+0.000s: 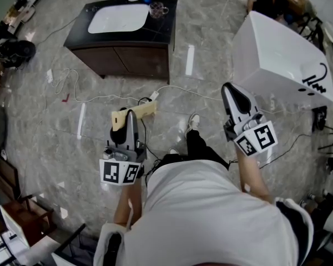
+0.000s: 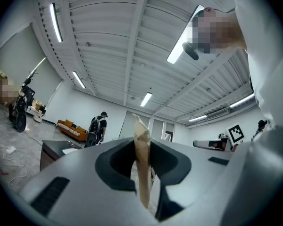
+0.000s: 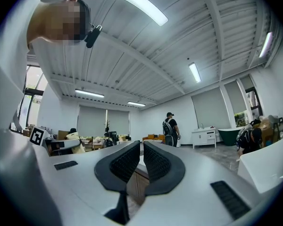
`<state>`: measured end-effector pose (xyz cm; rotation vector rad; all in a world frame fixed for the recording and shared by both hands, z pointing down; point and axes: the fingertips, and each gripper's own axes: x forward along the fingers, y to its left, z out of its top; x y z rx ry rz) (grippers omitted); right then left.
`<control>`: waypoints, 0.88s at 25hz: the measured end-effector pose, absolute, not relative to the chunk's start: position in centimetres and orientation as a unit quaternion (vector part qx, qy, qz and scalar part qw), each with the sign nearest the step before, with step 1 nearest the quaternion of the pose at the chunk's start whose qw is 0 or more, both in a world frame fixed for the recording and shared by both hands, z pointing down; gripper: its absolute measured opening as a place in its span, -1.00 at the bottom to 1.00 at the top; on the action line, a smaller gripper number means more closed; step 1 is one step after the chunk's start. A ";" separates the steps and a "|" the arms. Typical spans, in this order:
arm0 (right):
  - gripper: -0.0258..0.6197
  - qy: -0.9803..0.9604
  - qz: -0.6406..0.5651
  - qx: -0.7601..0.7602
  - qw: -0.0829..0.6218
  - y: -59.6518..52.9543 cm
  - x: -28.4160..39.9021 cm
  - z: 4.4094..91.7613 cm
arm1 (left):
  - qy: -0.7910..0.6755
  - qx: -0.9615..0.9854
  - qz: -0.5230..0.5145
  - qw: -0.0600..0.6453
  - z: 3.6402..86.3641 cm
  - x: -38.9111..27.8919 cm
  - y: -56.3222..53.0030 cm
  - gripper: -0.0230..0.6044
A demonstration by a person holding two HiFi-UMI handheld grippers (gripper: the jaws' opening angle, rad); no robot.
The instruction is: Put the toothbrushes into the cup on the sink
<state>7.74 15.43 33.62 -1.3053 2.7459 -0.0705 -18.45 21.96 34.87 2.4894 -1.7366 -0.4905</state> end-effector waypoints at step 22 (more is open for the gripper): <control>-0.77 0.903 -0.047 -0.423 0.051 2.1 9.6 35.2 | -0.577 0.803 -0.147 0.031 35.0 -16.1 9.8 -0.71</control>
